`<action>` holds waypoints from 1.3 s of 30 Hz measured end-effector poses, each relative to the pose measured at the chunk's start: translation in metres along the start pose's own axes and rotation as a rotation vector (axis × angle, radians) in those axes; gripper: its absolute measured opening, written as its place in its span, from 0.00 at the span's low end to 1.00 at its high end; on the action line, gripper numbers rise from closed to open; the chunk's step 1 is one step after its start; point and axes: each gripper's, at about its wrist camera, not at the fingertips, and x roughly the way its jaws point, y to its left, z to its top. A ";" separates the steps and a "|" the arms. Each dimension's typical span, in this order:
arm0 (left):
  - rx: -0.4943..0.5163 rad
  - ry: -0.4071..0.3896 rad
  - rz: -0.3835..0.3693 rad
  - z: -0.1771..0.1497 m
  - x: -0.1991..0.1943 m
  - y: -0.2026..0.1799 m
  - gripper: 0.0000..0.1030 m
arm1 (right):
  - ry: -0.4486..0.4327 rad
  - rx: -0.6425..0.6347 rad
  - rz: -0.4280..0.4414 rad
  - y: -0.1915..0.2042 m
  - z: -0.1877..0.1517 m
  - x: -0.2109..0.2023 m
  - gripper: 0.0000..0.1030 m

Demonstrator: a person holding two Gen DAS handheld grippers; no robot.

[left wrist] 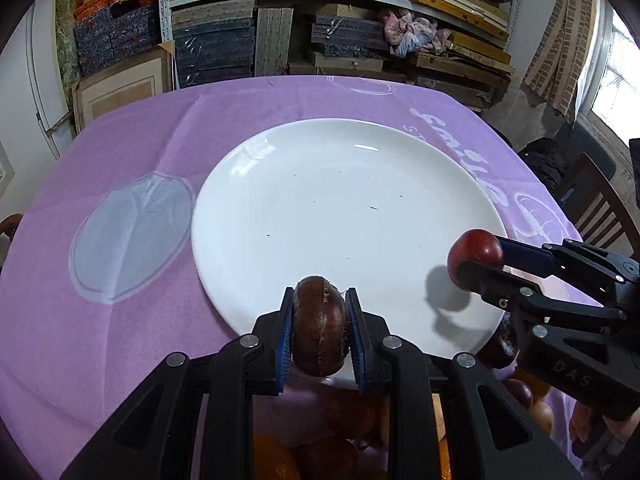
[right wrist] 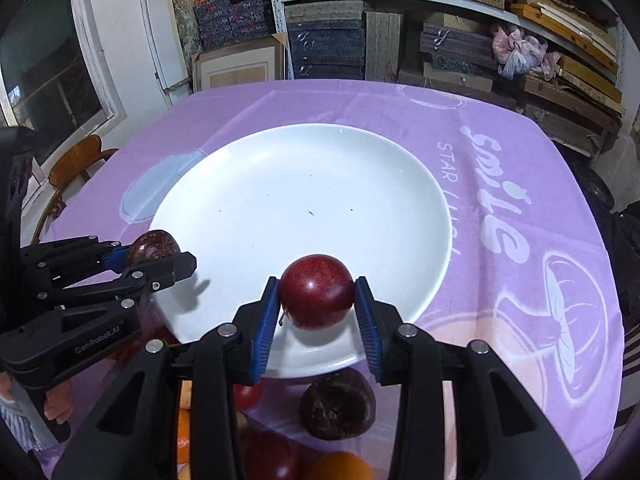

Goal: Organize fruits
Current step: 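Carry both fruits onto the white plate and open both tools, then grasp the tangerine with the left tool while the right tool grasps a pale yellow fruit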

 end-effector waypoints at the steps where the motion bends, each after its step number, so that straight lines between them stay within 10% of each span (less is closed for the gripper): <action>1: -0.004 -0.003 0.003 0.000 0.002 0.000 0.24 | 0.005 -0.005 -0.002 0.002 0.001 0.005 0.36; 6: -0.031 -0.024 0.002 -0.001 -0.008 0.007 0.40 | -0.074 -0.014 -0.016 0.003 -0.003 -0.017 0.42; 12: -0.027 -0.134 0.058 -0.020 -0.063 0.024 0.74 | -0.381 0.046 -0.046 -0.001 -0.030 -0.118 0.96; 25: 0.029 -0.176 0.169 -0.104 -0.091 0.029 0.88 | -0.538 0.192 -0.053 -0.009 -0.167 -0.189 0.96; 39: -0.029 -0.128 0.186 -0.103 -0.059 0.040 0.90 | -0.474 0.199 -0.038 -0.009 -0.164 -0.169 0.96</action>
